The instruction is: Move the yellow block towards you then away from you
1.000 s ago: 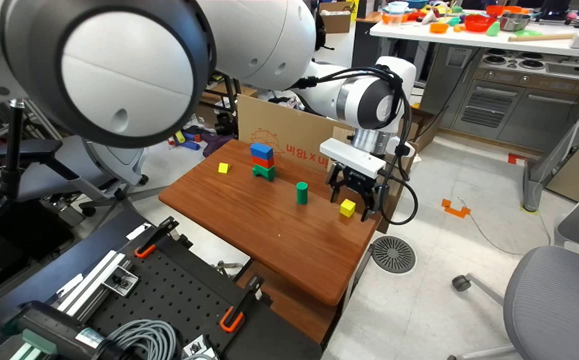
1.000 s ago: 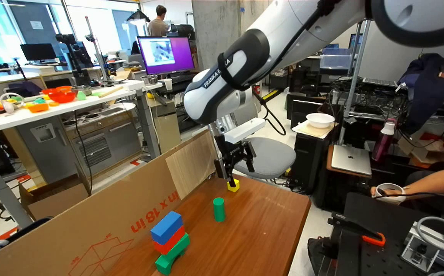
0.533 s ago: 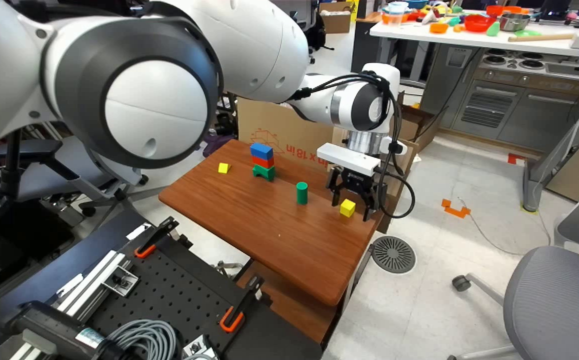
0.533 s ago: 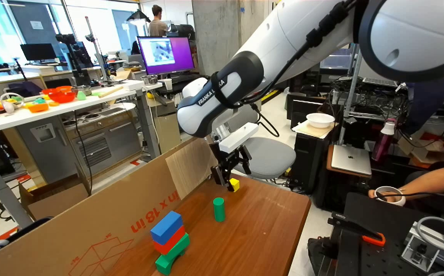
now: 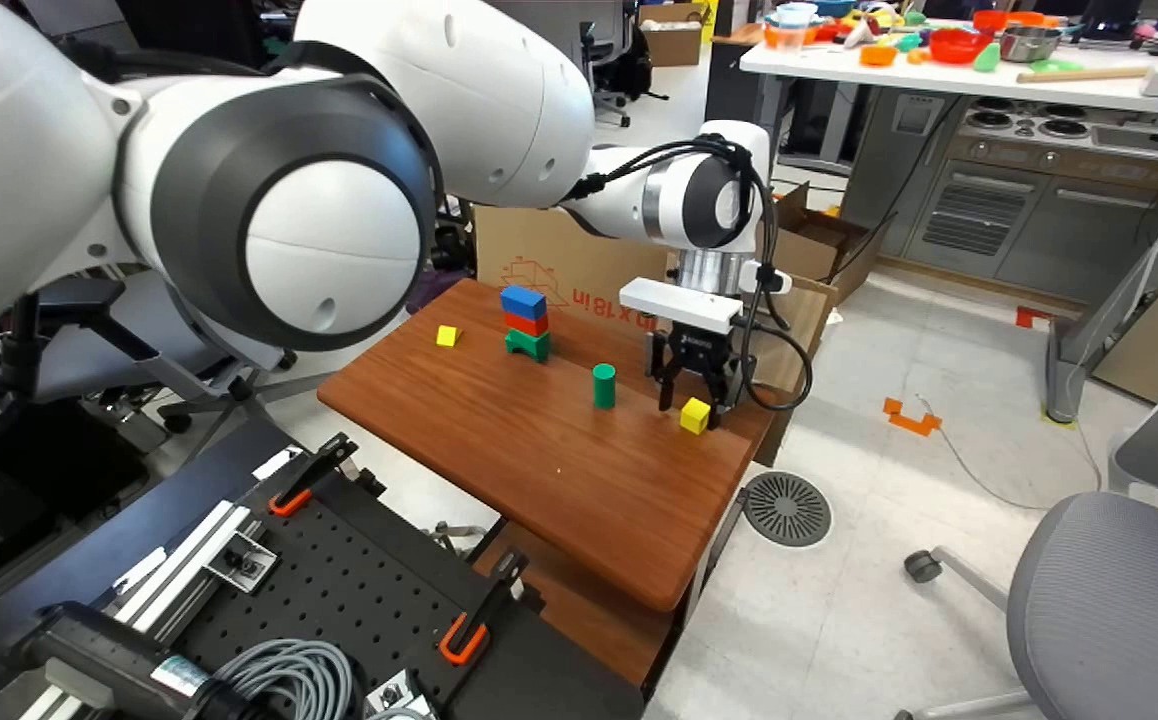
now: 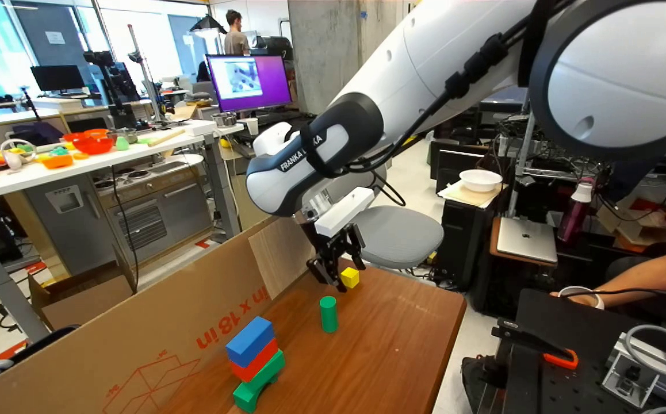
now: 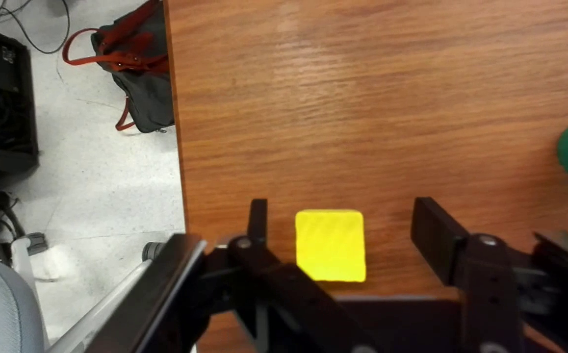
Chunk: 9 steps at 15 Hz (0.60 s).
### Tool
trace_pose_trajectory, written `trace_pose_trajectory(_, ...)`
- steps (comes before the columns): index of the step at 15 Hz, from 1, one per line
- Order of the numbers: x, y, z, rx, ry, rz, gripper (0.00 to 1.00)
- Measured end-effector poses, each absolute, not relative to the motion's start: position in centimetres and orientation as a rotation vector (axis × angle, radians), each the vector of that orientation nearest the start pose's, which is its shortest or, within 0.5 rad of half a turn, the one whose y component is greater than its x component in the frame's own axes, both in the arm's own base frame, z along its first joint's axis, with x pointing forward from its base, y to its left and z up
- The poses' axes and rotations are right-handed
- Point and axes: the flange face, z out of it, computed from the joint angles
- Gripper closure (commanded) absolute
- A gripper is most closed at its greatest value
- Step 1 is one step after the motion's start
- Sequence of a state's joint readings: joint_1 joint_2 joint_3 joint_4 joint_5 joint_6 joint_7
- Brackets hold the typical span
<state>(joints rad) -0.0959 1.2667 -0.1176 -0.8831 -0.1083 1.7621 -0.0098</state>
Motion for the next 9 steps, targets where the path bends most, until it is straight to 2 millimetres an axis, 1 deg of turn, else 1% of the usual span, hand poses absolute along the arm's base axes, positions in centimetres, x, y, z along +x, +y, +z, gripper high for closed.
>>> trace_pose_trajectory(3, 72.34, -13.39, 7.47, -3.253, 0.166, 0.684, 0.8)
trace_pose_trajectory(5, 72.47, -13.4, 7.55, -3.254, 0.168, 0.687, 0.92)
trace_pose_trajectory(9, 72.79, -13.8, 8.26, -3.265, 0.177, 0.672, 0.92)
